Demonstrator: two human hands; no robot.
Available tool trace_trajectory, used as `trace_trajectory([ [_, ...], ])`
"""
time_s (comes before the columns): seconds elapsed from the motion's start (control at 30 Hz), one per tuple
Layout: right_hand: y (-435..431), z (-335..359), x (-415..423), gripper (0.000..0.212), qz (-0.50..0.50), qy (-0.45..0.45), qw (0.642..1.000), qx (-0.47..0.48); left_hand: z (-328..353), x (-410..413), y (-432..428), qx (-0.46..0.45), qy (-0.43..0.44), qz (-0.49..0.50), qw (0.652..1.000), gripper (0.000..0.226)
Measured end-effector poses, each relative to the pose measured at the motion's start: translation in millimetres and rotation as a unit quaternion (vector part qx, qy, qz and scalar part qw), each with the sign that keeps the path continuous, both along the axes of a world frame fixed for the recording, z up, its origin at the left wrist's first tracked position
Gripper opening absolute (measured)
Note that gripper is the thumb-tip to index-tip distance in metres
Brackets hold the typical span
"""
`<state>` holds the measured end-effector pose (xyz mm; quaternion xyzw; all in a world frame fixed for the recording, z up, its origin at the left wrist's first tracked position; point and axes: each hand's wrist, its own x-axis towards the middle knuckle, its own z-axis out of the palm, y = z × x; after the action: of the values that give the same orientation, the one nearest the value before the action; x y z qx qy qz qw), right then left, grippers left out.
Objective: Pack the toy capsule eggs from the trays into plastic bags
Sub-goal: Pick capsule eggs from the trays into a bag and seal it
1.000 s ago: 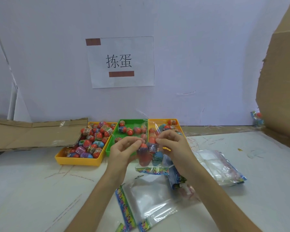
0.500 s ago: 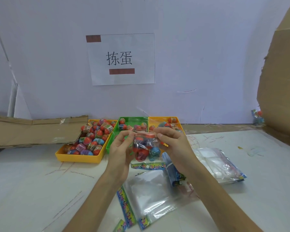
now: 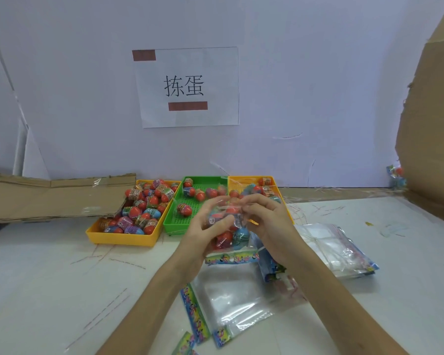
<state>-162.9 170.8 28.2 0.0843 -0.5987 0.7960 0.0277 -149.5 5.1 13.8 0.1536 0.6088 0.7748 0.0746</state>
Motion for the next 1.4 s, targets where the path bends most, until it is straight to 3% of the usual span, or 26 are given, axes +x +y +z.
trace_trajectory([
  [0.2,-1.2,2.4,2.5,0.036,0.001,0.043,0.998,0.035,2.5,3.5,-1.4,0.045,-0.023,0.015,0.999,0.030],
  [0.53,-0.5,6.3,5.3,0.012,0.032,0.117,0.992,0.026,10.0,10.0,-5.9,0.081,-0.024,-0.019,0.996,0.029],
  [0.67,-0.6,8.0,6.4,0.023,0.070,0.136,0.988,0.005,12.8,13.6,-7.7,0.106,-0.032,-0.060,0.992,0.033],
  [0.9,3.2,7.3,4.6,0.021,0.065,0.145,0.987,-0.009,15.2,11.7,-10.4,0.083,-0.029,-0.072,0.994,0.030],
  [1.07,4.4,7.3,4.1,0.040,0.064,0.145,0.987,0.004,15.6,11.0,-11.4,0.080,-0.031,-0.067,0.994,0.032],
  [1.4,5.9,13.4,7.9,0.037,0.139,0.169,0.976,-0.005,13.6,10.4,-12.0,0.088,-0.038,-0.096,0.991,0.022],
])
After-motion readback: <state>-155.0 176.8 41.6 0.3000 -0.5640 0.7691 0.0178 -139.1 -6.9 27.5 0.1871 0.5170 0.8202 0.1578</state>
